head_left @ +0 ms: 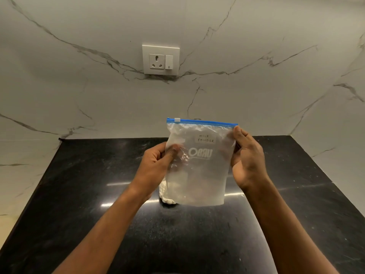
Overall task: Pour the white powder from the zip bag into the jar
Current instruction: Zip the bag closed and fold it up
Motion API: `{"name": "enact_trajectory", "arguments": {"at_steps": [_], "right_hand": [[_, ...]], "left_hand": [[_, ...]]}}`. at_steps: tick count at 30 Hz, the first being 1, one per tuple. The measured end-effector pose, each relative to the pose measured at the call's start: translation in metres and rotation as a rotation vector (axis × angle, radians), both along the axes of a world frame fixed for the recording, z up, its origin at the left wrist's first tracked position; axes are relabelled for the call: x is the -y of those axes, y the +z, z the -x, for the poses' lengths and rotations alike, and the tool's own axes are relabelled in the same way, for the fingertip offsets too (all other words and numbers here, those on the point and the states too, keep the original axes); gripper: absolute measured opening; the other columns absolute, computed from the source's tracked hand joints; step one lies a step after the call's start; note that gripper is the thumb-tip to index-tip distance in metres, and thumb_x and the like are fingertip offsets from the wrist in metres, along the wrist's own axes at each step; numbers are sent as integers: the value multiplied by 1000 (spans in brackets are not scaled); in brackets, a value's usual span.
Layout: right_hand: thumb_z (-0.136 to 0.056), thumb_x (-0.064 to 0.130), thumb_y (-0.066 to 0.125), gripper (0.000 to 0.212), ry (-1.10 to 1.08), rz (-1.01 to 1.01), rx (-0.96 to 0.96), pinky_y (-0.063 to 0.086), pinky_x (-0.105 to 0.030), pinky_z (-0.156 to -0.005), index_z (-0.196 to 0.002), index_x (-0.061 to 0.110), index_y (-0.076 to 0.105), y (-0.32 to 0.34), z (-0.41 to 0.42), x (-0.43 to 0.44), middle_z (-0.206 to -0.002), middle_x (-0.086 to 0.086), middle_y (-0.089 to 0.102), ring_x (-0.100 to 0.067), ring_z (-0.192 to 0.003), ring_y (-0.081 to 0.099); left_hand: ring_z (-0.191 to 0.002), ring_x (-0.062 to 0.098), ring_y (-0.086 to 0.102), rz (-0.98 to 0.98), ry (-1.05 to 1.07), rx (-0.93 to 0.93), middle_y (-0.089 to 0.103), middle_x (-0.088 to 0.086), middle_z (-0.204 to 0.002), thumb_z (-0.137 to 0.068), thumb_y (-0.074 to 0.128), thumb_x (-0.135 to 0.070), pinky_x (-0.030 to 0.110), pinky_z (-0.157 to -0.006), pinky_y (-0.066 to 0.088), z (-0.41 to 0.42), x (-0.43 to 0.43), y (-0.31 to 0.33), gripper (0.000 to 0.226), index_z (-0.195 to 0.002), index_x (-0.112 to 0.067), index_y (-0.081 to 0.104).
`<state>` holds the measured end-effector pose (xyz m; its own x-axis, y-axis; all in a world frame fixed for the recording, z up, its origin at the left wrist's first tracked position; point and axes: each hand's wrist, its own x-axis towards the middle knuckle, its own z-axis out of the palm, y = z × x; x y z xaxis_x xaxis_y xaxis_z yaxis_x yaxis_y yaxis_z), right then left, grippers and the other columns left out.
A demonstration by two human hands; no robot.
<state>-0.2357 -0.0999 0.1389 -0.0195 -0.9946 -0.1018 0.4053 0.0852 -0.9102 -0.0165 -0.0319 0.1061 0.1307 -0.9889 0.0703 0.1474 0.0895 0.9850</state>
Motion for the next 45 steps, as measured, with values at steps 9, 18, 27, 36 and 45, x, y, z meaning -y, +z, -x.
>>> {"name": "enact_trajectory", "arguments": {"at_steps": [9, 18, 27, 36, 45], "right_hand": [[-85, 25, 78, 42, 428, 29, -373, 60, -63, -88, -125, 24, 67, -40, 0, -29, -117, -9, 77, -41, -111, 71], [-96, 7, 67, 29, 364, 1, -113, 62, -50, -90, -122, 19, 72, -45, -1, -35, -124, -15, 75, -36, -113, 73], [-88, 7, 71, 31, 465, -49, -100, 64, -56, -80, -117, 18, 76, -42, -1, -41, -124, -16, 74, -40, -109, 74], [-78, 23, 82, 74, 563, -152, 500, 61, -34, -76, -147, 13, 56, -70, 10, -61, -131, -19, 65, -24, -93, 67], [-62, 48, 97, 113, 439, -50, 300, 51, -61, -105, -155, 20, 39, -66, -24, -63, -148, -24, 56, -45, -137, 55]], "left_hand": [[-112, 27, 76, -54, -162, -65, 76, 0, -123, -96, 72, -33, 40, -81, 66, -11, -10, -7, 37, -130, -44, 64], [-113, 25, 76, -220, -293, -284, 76, 4, -126, -83, 81, -3, 34, -80, 65, -25, -25, -26, 57, -127, -38, 73], [-99, 26, 79, -248, -79, -204, 79, 9, -120, -98, 65, -17, 44, -77, 68, -27, -24, -18, 32, -129, -22, 70], [-75, 20, 81, -372, -12, -848, 77, 28, -112, -108, 42, -4, 30, -59, 66, -21, -34, -24, 27, -118, -7, 68], [-64, 14, 74, -386, -176, -395, 81, 16, -109, -106, 42, 5, 23, -53, 62, -10, -38, -18, 35, -124, -15, 65]]}}
